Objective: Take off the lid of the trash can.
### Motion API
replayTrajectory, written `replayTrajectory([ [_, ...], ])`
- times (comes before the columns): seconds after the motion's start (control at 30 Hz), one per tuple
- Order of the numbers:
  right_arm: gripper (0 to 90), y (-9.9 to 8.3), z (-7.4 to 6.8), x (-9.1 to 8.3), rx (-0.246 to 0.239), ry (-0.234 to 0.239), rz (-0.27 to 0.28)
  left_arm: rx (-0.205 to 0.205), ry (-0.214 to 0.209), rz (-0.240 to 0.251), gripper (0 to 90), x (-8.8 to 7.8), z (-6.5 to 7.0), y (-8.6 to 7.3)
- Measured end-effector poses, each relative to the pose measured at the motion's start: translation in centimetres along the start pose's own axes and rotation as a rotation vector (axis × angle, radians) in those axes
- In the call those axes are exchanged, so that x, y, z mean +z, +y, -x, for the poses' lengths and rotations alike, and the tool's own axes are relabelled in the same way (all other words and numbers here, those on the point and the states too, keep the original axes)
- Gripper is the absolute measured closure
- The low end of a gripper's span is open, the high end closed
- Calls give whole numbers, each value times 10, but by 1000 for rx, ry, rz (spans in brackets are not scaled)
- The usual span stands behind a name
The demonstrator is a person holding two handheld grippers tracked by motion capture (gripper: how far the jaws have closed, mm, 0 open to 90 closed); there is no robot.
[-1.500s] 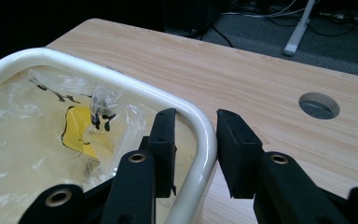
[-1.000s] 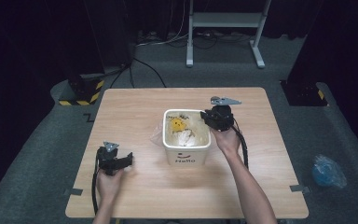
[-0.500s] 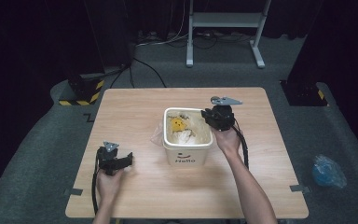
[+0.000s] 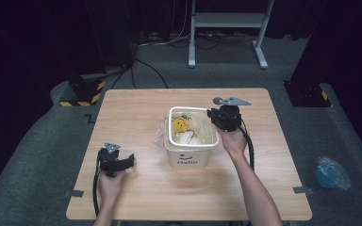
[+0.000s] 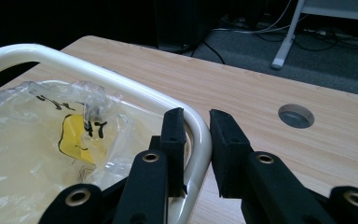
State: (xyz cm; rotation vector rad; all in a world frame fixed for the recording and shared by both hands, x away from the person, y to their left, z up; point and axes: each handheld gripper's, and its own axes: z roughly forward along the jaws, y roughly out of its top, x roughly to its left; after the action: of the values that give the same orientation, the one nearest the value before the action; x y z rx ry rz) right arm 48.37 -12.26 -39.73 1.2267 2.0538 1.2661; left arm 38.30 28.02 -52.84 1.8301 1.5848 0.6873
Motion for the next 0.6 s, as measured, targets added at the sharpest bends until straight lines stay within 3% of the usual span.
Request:
replayTrajectory([
  [0.6,764,-4,21,-24,34,-34,37,4,1,-1,180,0,0,0],
])
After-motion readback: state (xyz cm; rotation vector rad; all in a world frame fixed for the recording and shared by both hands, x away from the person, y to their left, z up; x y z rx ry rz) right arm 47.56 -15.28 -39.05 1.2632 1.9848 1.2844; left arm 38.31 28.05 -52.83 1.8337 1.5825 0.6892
